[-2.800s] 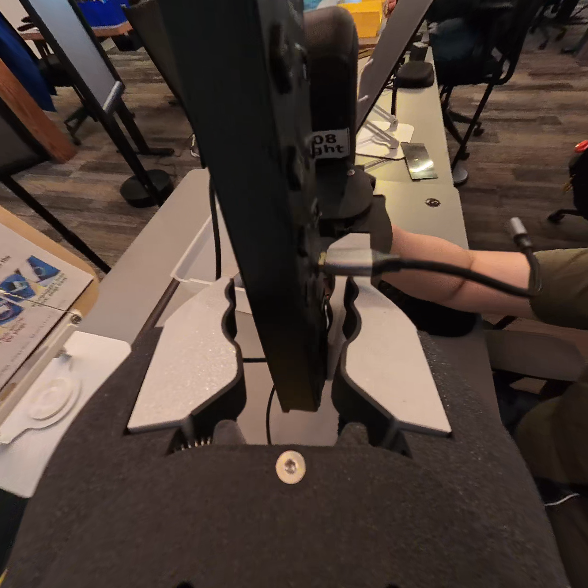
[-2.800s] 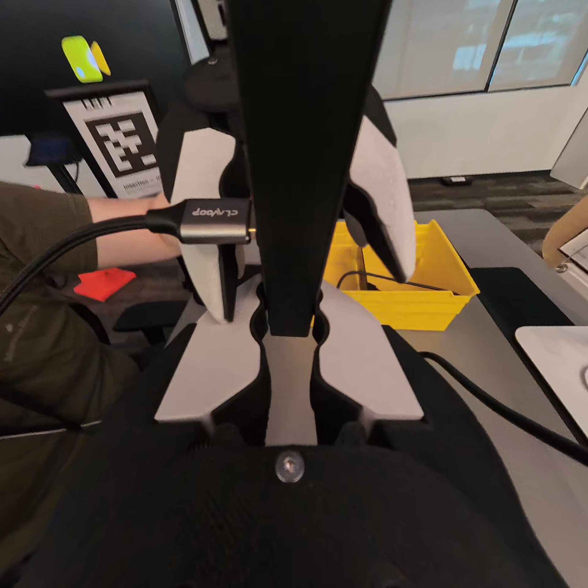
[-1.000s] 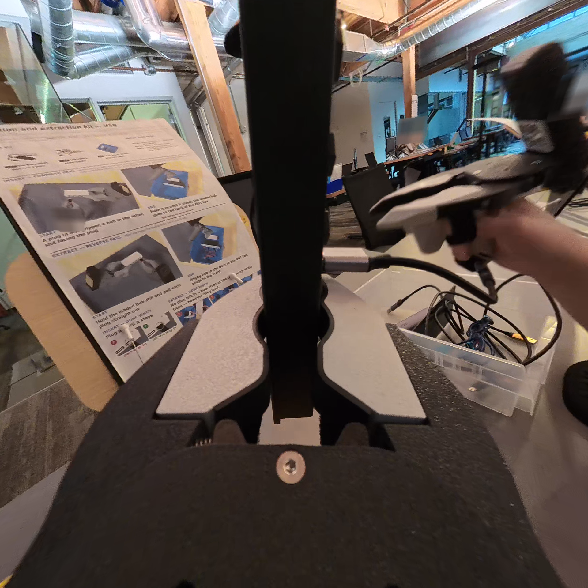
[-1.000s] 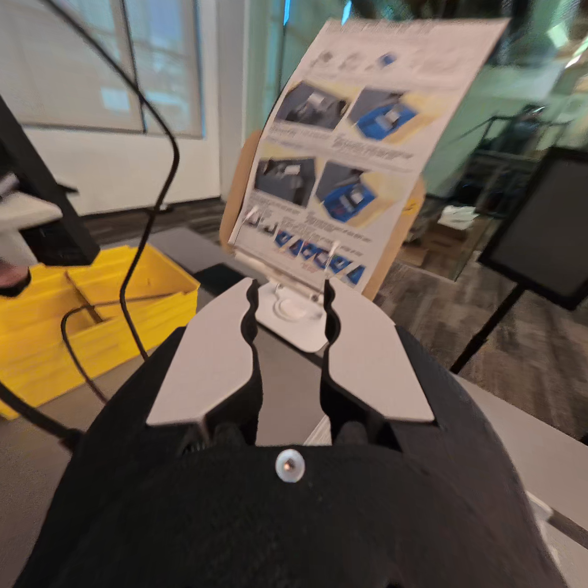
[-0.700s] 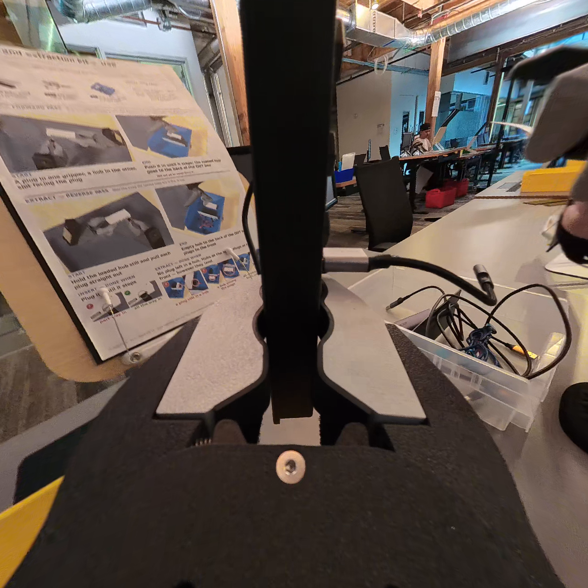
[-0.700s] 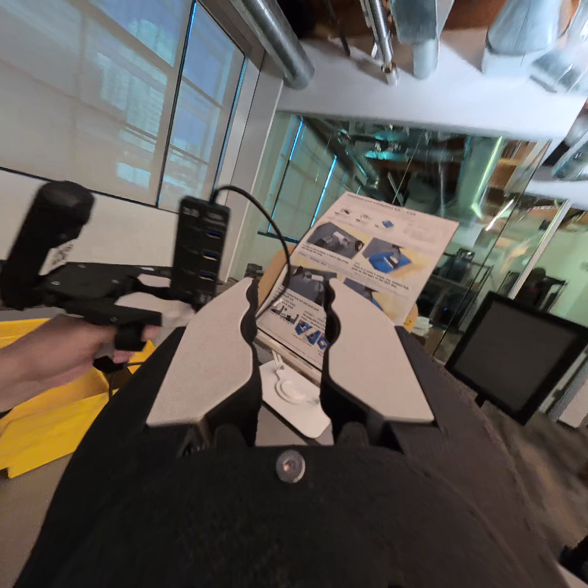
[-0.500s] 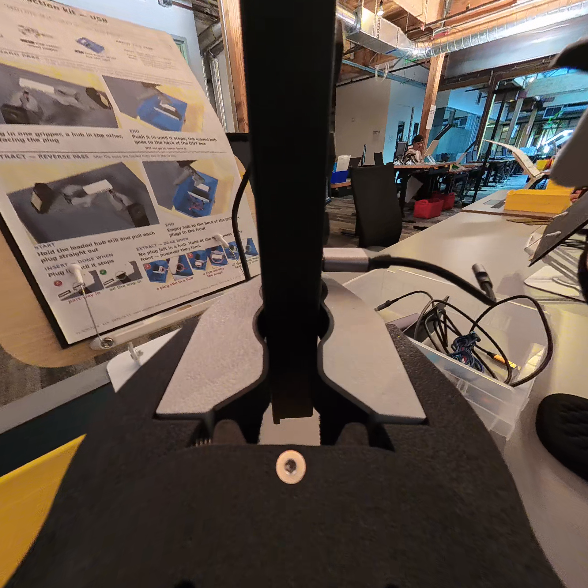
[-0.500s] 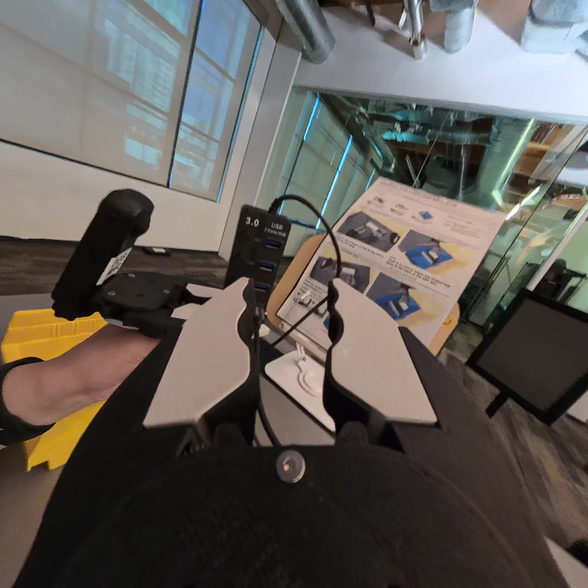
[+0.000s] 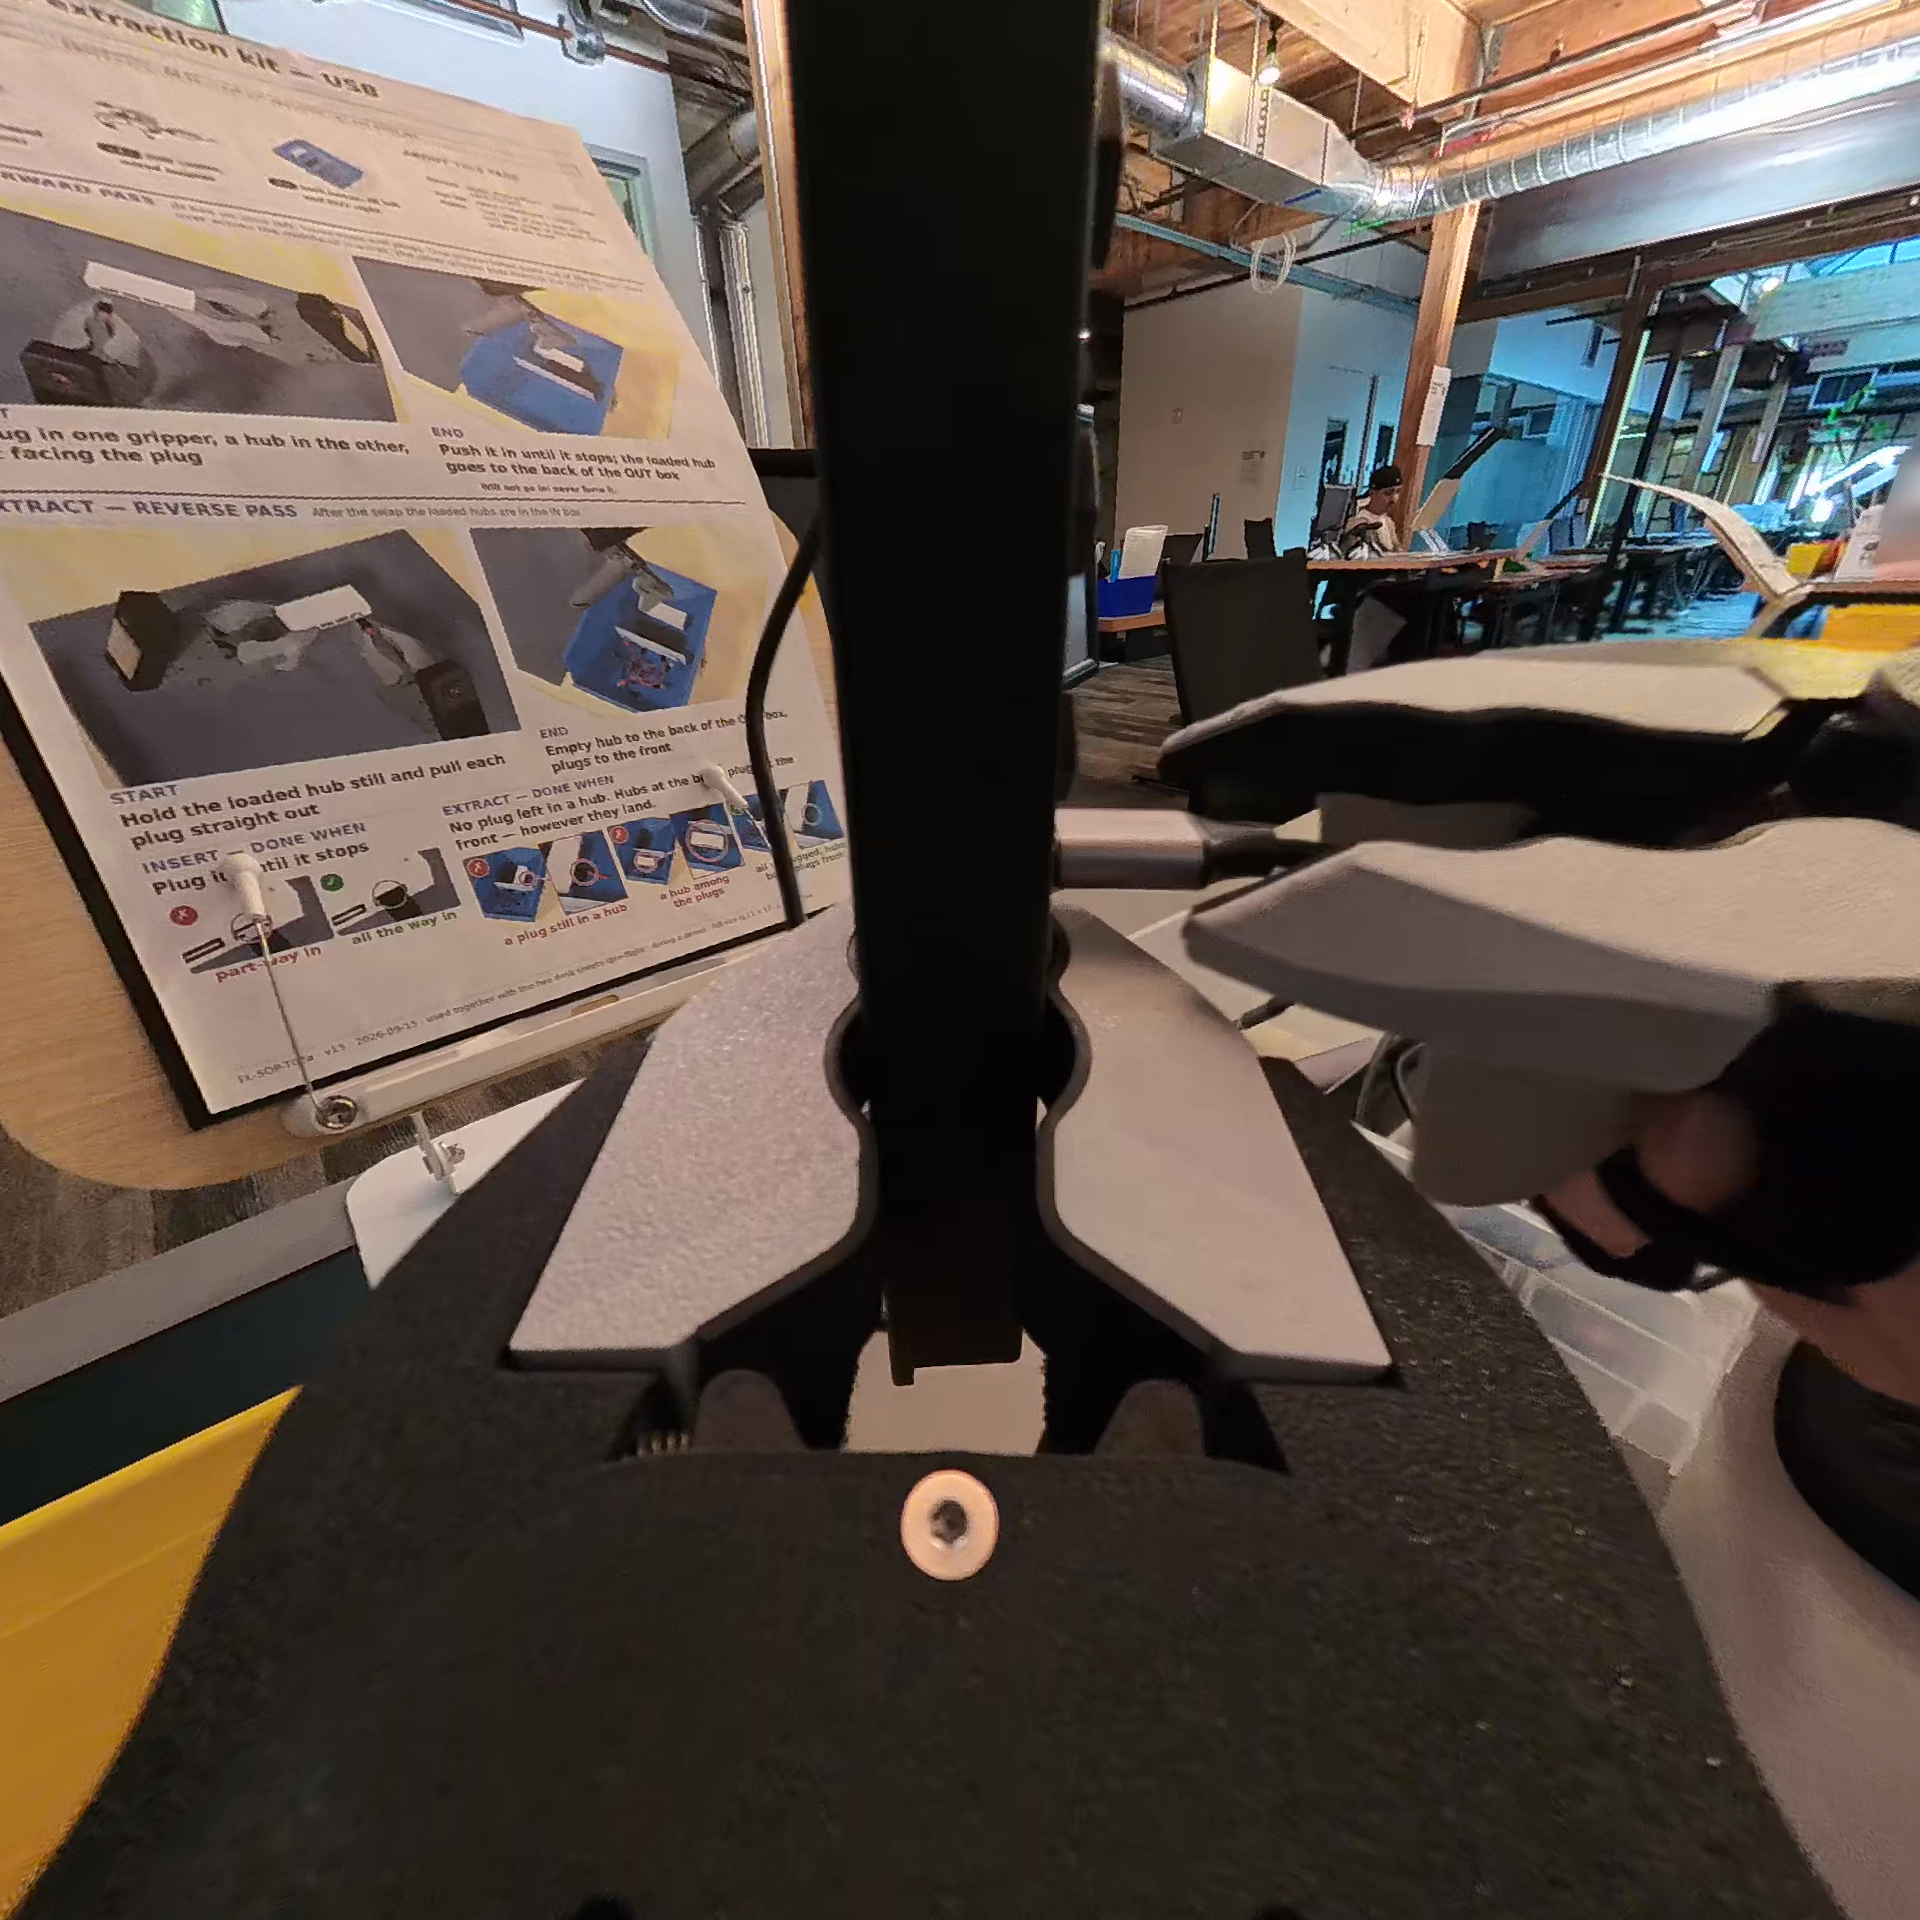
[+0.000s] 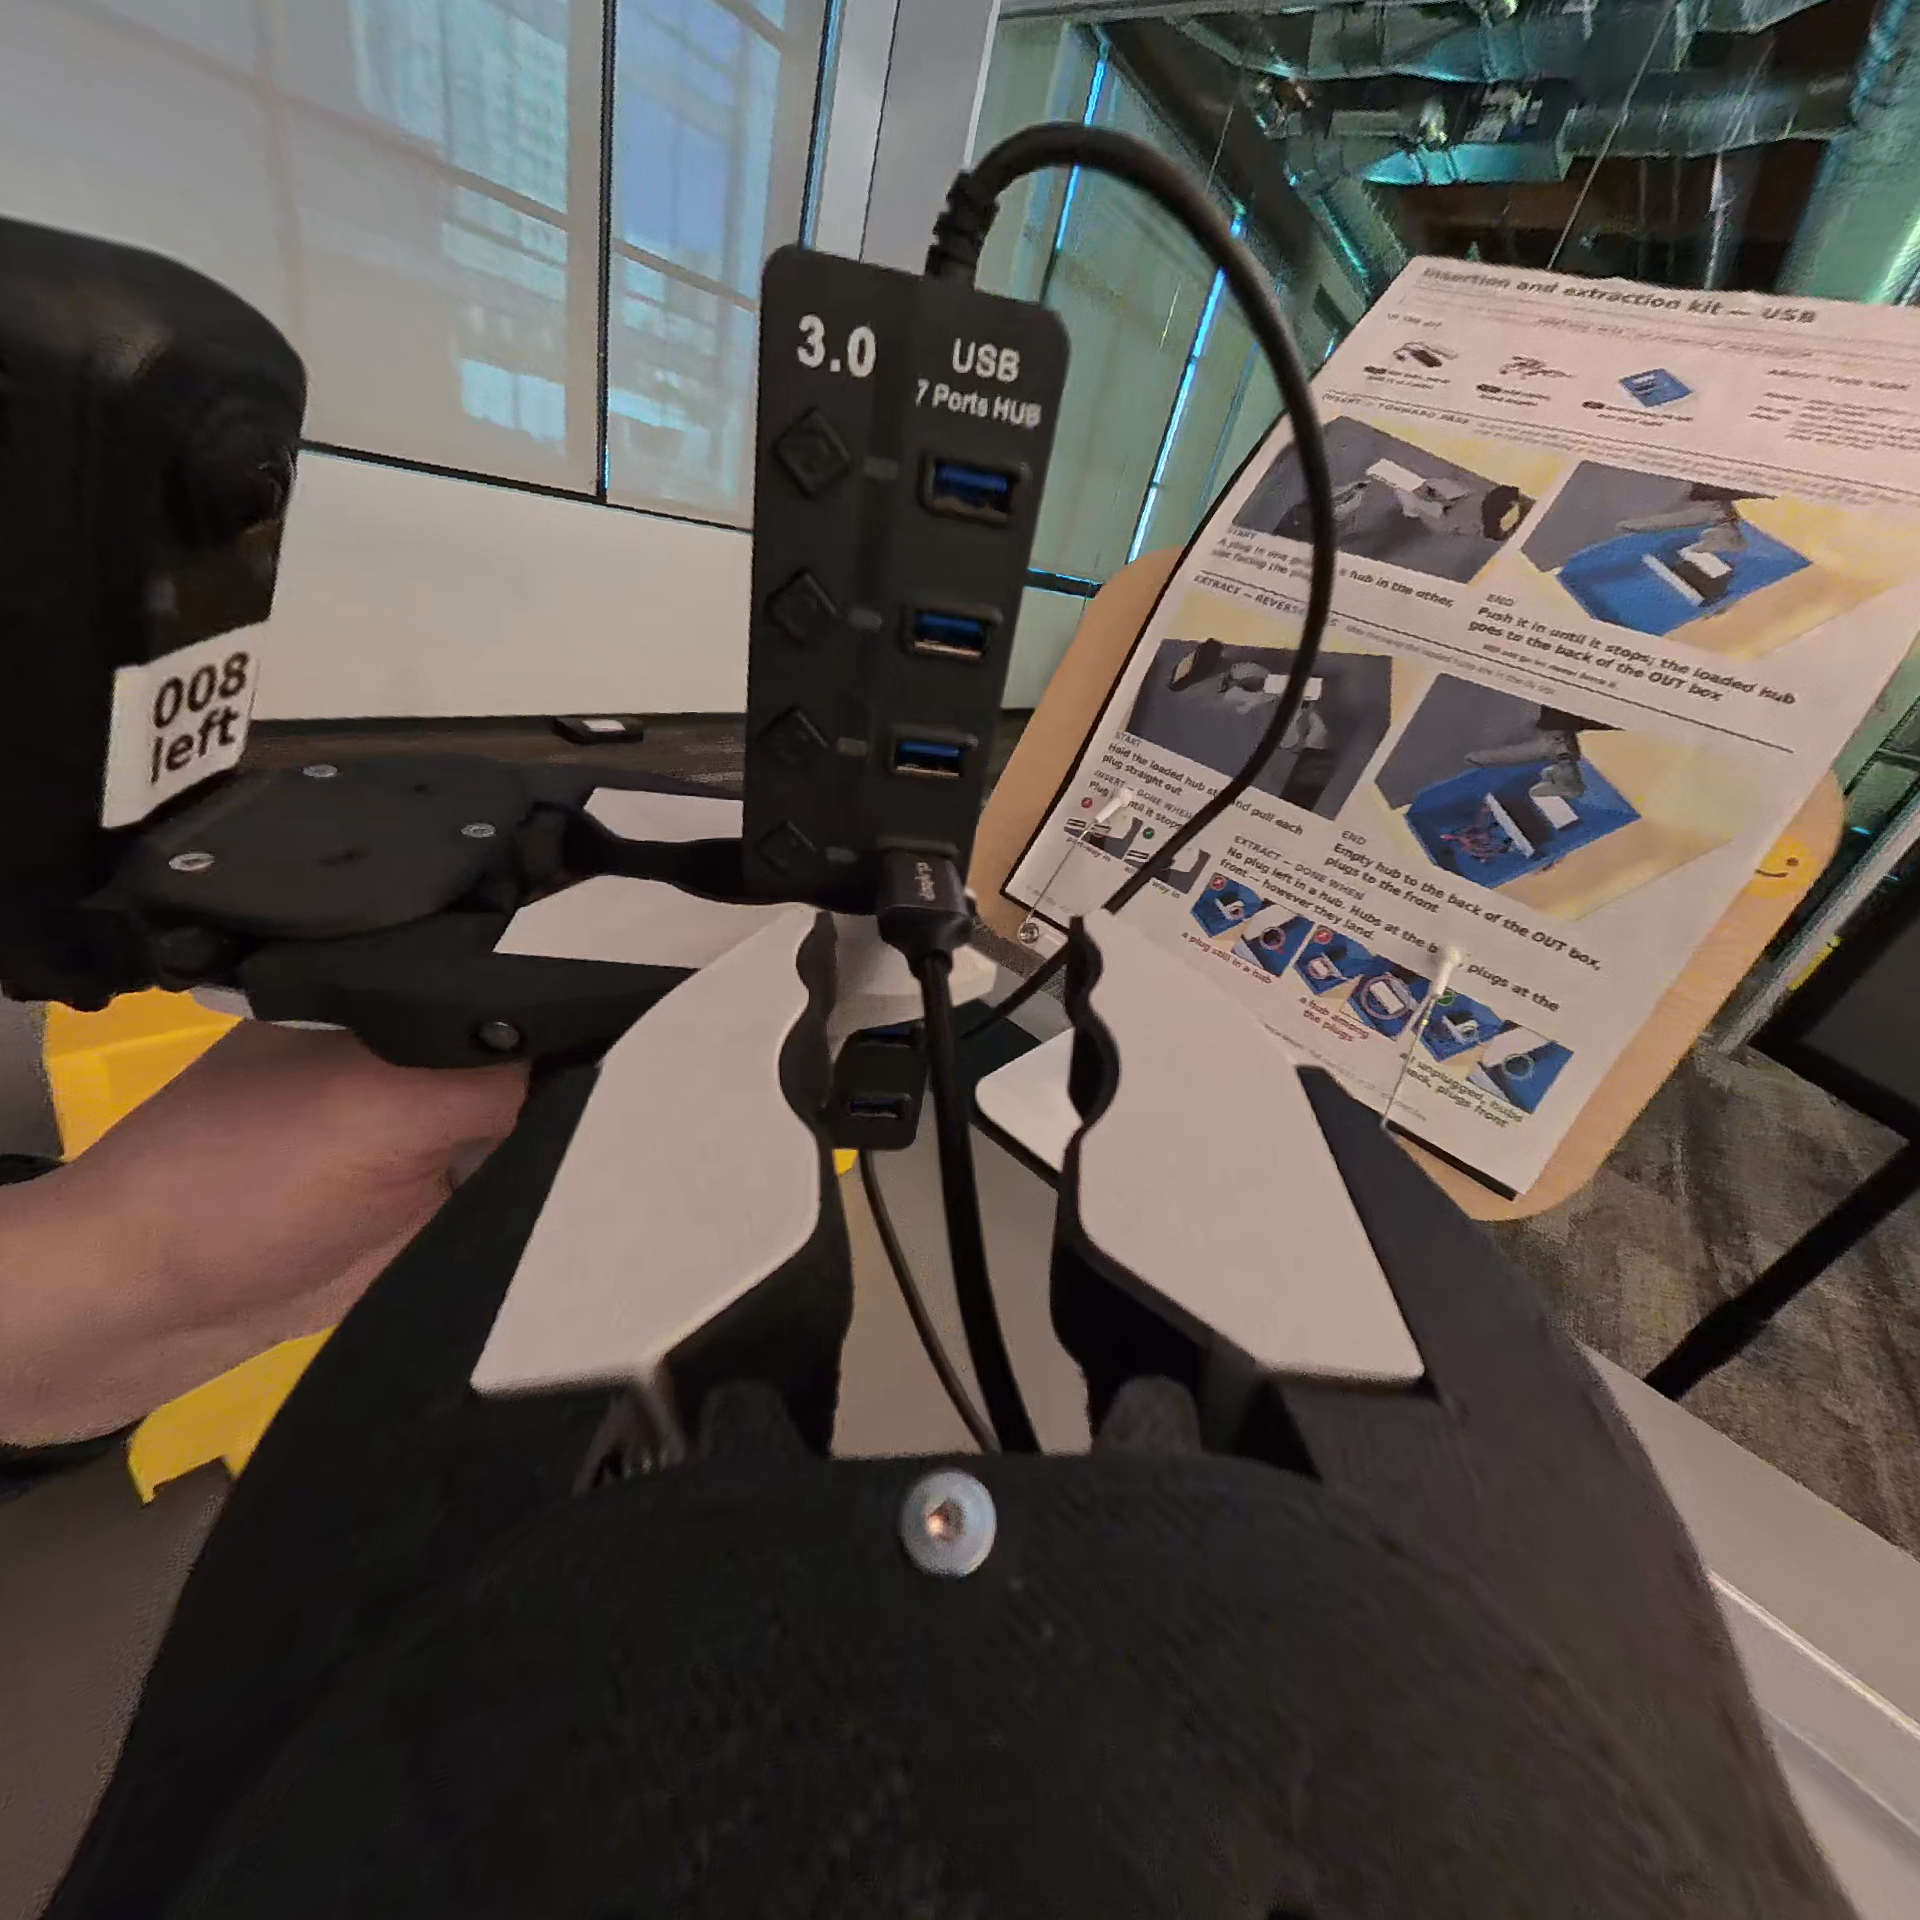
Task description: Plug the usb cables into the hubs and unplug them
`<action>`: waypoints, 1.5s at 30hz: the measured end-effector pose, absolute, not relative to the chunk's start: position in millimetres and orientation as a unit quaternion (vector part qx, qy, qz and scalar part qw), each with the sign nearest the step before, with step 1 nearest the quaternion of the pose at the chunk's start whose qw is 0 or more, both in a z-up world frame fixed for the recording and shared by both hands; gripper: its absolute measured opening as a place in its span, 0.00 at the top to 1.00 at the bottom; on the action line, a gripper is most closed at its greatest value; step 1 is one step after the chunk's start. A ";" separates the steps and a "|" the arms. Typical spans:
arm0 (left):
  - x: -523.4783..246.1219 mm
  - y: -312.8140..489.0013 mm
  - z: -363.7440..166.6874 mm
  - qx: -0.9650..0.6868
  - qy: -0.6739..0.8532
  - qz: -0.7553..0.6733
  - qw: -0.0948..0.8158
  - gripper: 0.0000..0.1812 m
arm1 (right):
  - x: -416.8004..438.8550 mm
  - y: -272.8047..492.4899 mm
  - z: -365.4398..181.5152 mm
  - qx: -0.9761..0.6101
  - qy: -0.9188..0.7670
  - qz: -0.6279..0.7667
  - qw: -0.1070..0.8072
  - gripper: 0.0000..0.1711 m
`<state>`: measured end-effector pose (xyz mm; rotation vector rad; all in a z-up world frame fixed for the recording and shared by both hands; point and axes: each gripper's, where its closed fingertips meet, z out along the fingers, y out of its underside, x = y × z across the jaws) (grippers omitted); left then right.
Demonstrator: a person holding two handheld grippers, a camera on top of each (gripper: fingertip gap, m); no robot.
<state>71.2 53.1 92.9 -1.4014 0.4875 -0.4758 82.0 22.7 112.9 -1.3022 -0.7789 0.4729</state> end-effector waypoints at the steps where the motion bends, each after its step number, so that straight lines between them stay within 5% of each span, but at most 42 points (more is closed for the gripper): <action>1: 73.1 52.4 92.4 -0.632 0.222 -0.215 0.711 0.86 | 80.5 22.3 111.1 -0.584 -0.350 0.219 0.699 0.76; 18: 86.0 48.1 87.5 -0.630 0.243 -0.207 0.708 0.86 | 79.7 23.9 105.2 -0.578 -0.338 0.270 0.692 0.89; 45: 85.9 41.9 100.8 -0.615 0.265 -0.178 0.721 0.85 | 81.2 14.2 115.7 -0.552 -0.325 0.255 0.724 0.89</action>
